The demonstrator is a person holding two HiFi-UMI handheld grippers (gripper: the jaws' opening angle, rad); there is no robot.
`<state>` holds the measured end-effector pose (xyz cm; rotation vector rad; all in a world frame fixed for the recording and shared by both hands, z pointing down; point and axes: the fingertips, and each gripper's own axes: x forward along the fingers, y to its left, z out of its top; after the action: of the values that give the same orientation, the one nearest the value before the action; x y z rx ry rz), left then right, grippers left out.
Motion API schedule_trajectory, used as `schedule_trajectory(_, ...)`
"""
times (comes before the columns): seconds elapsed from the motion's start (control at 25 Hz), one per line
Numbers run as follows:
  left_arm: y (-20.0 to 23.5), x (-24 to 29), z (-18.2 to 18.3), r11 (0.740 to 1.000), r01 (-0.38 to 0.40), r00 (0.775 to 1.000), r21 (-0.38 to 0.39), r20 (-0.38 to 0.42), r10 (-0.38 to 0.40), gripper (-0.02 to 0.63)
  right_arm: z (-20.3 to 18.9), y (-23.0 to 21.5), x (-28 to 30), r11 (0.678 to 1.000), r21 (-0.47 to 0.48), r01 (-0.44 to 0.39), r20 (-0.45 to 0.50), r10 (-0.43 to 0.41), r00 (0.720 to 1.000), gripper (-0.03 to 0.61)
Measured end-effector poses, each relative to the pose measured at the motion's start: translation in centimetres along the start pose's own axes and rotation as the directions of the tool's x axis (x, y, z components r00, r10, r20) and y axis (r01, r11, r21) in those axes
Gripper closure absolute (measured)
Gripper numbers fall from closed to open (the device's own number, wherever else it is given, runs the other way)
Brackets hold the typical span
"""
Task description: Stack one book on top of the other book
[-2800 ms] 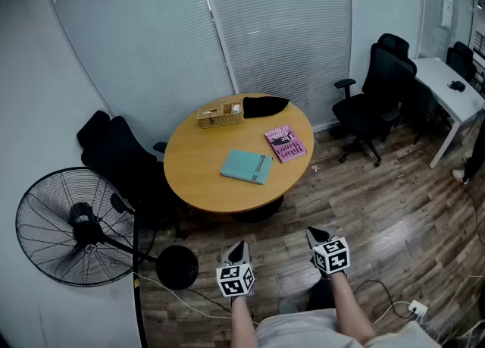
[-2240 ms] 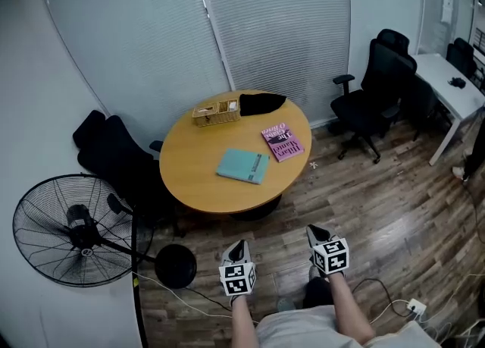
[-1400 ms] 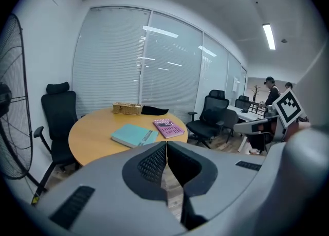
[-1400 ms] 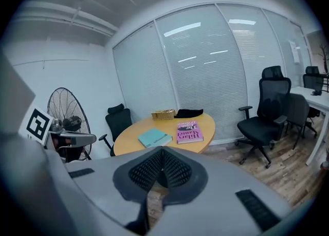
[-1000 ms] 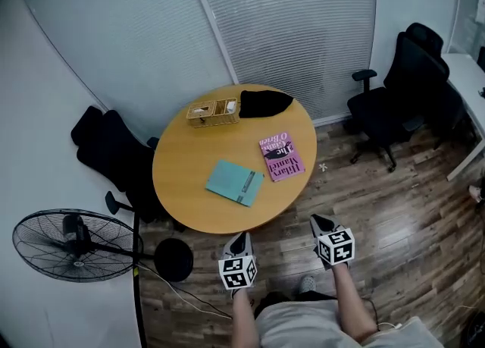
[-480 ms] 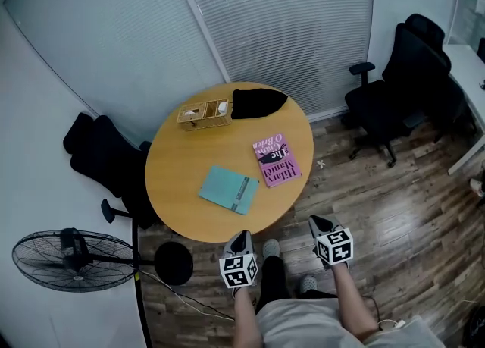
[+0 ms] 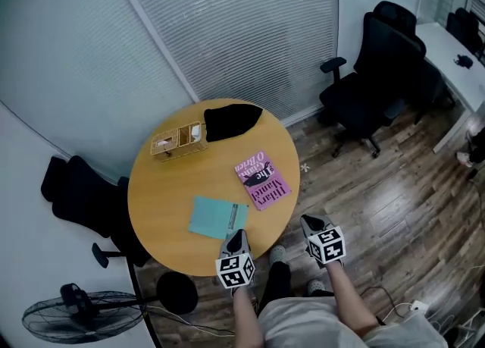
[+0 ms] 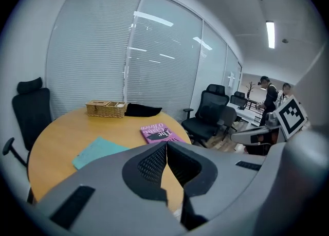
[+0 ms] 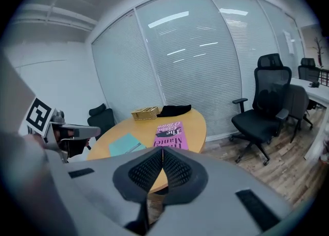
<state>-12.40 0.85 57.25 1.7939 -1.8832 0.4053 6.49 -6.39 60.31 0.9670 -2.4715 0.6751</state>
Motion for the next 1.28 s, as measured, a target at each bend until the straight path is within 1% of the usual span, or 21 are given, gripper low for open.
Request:
schedule_trajectory(0.16,1.6,3.3,2.3,0.997,0.048,0.998,0.059,-0.035,-0.046,0.586,1.0,-1.0,1.8,0.998,0.015,0.068,-0.018,-0.068,0.998,0.557)
schedule_trajectory(0.28,2.7,5.8,4.0,0.989,0.095,0.994,0.116,-0.058,-0.089,0.586,1.7,-2.0,2.6,0.989,0.066,0.131,-0.015,-0.130,0.991,0.557)
schedule_trajectory(0.36,3.5,7.5,5.0,0.980,0.132,0.990,0.150,-0.074,-0.122,0.586,2.2,-2.5,3.2,0.977,0.134,0.168,0.003,-0.170,0.985,0.557)
schedule_trajectory(0.48,4.6,10.4,5.8,0.960,0.186,0.980,0.210,-0.112,-0.165,0.586,2.4,-3.3,4.3,0.938,0.284,0.199,0.030,-0.216,0.976,0.557)
schedule_trajectory(0.56,5.2,12.2,6.3,0.942,0.226,0.971,0.247,-0.139,-0.196,0.586,2.2,-3.3,5.4,0.912,0.357,0.204,0.033,-0.231,0.972,0.555)
schedule_trajectory(0.72,5.9,16.0,7.3,0.897,0.321,0.943,0.305,-0.190,-0.272,0.586,1.6,-2.7,7.7,0.874,0.442,0.202,0.022,-0.236,0.971,0.555)
schedule_trajectory(0.92,6.7,20.5,8.2,0.830,0.424,0.902,0.362,-0.248,-0.353,0.586,0.3,-1.7,10.7,0.848,0.485,0.213,-0.015,-0.235,0.972,0.554)
schedule_trajectory(1.04,7.1,23.3,8.3,0.791,0.473,0.877,0.388,-0.293,-0.380,0.585,-0.5,-1.6,12.0,0.830,0.509,0.229,-0.039,-0.243,0.969,0.532)
schedule_trajectory(1.2,7.7,26.7,8.0,0.754,0.517,0.850,0.405,-0.350,-0.395,0.584,-1.6,-1.5,13.7,0.807,0.539,0.243,-0.073,-0.243,0.967,0.499)
schedule_trajectory(1.28,7.7,28.1,7.4,0.739,0.545,0.830,0.397,-0.381,-0.408,0.583,-2.3,-1.6,14.3,0.788,0.561,0.254,-0.090,-0.247,0.965,0.466)
